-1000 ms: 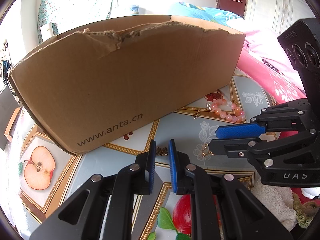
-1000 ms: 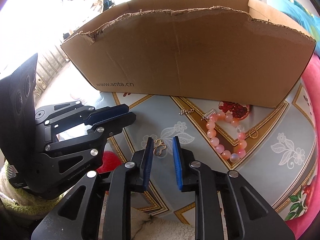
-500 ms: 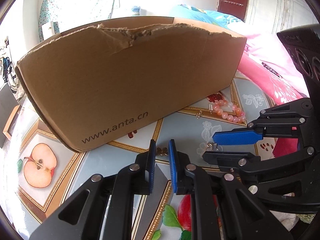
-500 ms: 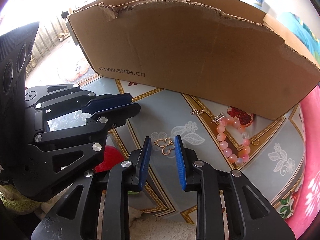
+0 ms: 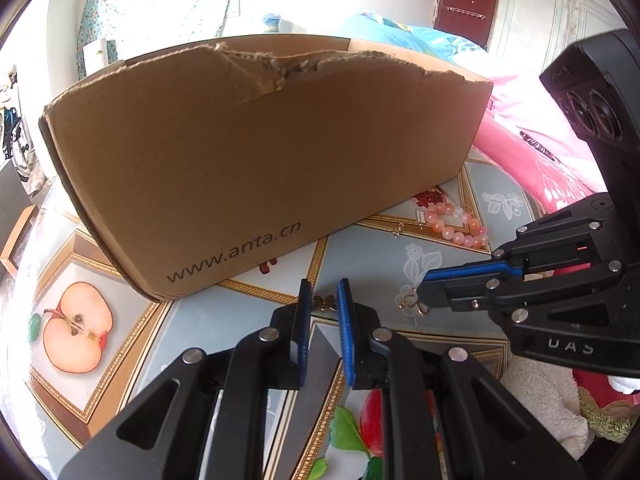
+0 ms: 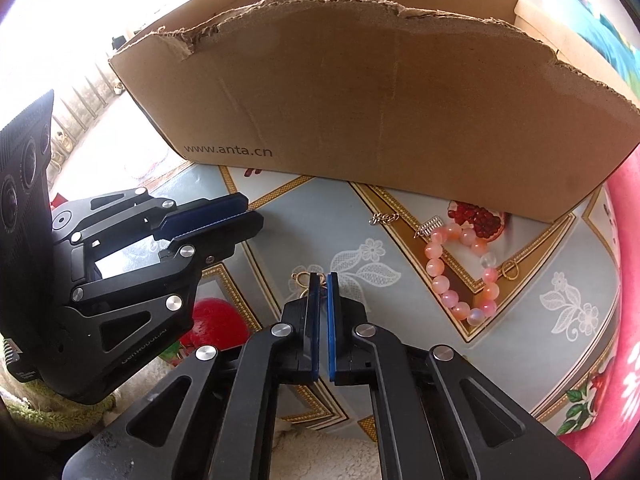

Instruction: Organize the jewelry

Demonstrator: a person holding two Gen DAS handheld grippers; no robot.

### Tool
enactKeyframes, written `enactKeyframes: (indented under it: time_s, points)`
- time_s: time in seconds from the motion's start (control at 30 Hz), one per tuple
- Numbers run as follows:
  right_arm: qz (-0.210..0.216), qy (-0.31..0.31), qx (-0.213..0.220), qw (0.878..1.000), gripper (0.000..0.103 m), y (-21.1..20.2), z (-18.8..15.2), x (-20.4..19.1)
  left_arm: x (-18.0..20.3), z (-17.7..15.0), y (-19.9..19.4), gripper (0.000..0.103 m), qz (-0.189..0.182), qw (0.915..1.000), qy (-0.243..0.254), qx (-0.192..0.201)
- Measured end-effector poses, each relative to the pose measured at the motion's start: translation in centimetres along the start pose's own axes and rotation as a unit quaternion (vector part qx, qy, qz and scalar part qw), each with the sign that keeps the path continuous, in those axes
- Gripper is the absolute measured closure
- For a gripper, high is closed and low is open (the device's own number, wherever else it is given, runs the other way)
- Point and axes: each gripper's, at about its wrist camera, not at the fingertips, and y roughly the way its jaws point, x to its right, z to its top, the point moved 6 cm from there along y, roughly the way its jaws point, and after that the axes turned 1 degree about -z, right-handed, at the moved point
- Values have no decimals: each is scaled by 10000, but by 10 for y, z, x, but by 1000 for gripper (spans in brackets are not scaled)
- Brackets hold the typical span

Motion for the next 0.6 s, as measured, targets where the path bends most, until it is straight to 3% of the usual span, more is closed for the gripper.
enactKeyframes:
  time_s: [0.13, 0.37, 0.53, 0.57, 0.6]
  points:
    - [172, 5, 6, 9999, 102, 6, 2, 9, -2, 0, -1, 90, -5, 10000, 4, -1]
    - [181, -818, 96, 9964, 85, 0, 7, -2, -2, -1, -1, 90, -3, 10000, 6, 0]
    - [69, -1522, -18, 9883, 84, -1, 2, -13, -2, -1, -1, 90, 1, 10000, -2, -2]
    - [94, -1516, -53, 9884, 92, -3, 2, -12, -2, -1, -1, 90, 7, 10000, 0, -5]
    - [137, -1492, -80, 9887, 92, -4, 2, -10, -2, -1, -1, 90, 17, 10000, 4, -1]
